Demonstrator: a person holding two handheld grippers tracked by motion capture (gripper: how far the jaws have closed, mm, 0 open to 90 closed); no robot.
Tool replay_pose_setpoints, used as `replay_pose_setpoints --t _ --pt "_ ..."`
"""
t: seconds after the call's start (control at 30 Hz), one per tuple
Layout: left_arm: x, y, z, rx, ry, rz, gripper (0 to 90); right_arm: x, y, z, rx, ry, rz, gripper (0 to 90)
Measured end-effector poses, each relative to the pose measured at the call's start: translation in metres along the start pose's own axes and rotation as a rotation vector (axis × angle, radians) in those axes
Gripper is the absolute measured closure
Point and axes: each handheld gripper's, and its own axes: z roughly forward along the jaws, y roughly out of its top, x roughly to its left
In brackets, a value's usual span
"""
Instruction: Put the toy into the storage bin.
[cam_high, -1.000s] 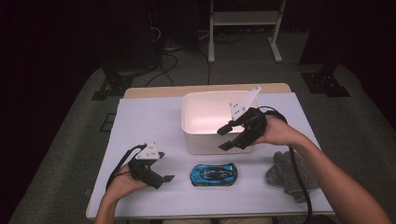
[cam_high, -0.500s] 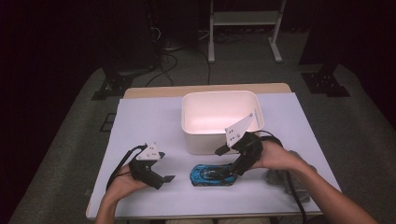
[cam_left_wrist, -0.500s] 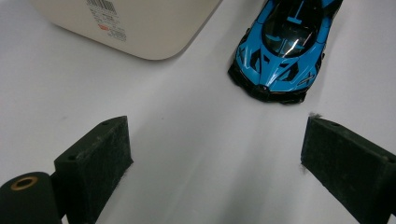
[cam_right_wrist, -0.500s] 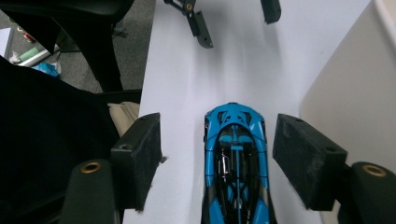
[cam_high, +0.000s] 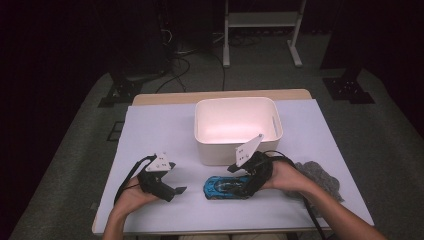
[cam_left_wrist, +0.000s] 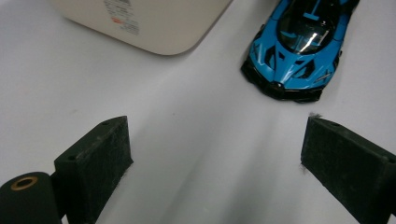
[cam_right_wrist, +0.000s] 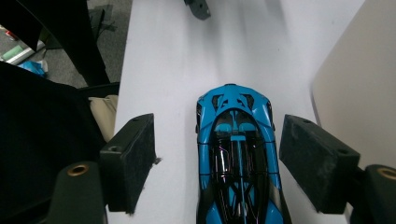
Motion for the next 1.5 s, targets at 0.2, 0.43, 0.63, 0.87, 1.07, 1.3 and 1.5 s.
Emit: replay_pose_setpoints --t 0.2,0.43,0.63,0.87,1.07,1.3,1.5 --pt "0.002 -0.004 0.001 -0.001 0.005 -0.017 8.0 -0.003 -0.005 0.014 0.014 -0.012 0.009 24.7" --pt "0.004 -0.005 -0.001 -0.001 0.006 -0.018 8.0 -0.006 -0.009 0.029 0.046 -0.030 0.013 23.5" --pt "0.004 -0.005 -0.001 -0.005 0.004 -0.020 8.1 -0.008 -0.014 0.038 0.064 -0.051 0.021 21.4" --pt "0.004 -0.006 -0.001 0.001 -0.003 -0.018 8.1 -0.010 -0.017 0.044 0.071 -0.061 0.030 19.1" --pt "0.004 -0.006 -0.002 -0.004 0.002 -0.022 8.0 -0.013 -0.020 0.049 0.080 -0.059 0.033 18.2" --pt "0.004 -0.006 -0.002 -0.007 -0.001 -0.026 8.1 -0.015 -0.023 0.053 0.084 -0.059 0.041 18.0" --pt "0.004 -0.006 -0.003 -0.005 -0.001 -0.024 8.0 -0.015 -0.026 0.057 0.095 -0.059 0.043 17.8"
